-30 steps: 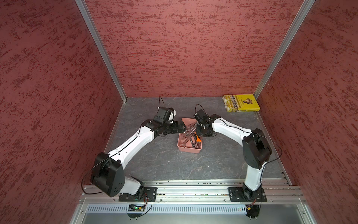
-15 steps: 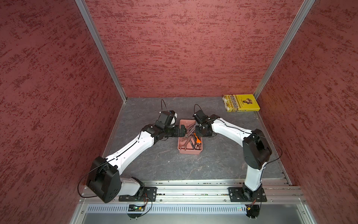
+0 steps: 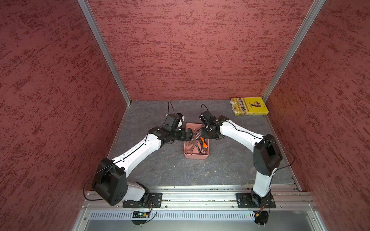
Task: Take out the wrench from the storage box
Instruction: Move the storage box to the center of the board.
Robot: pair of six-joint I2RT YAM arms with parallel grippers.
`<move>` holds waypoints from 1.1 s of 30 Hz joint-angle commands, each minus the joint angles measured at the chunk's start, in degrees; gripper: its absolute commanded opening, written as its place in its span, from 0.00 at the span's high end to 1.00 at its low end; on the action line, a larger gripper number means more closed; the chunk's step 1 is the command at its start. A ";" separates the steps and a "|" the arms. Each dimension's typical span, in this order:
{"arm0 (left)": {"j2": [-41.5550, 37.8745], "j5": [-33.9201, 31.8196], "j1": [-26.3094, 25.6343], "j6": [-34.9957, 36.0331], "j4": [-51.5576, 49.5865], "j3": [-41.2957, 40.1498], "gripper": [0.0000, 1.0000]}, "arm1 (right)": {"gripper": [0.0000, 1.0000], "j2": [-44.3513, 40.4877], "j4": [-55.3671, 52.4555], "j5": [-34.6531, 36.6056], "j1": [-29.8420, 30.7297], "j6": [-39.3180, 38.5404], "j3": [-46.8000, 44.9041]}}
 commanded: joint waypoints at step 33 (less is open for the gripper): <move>8.58 3.64 0.15 22.52 4.73 6.91 0.03 | 0.02 -21.02 20.71 -15.93 -8.65 -4.72 -19.35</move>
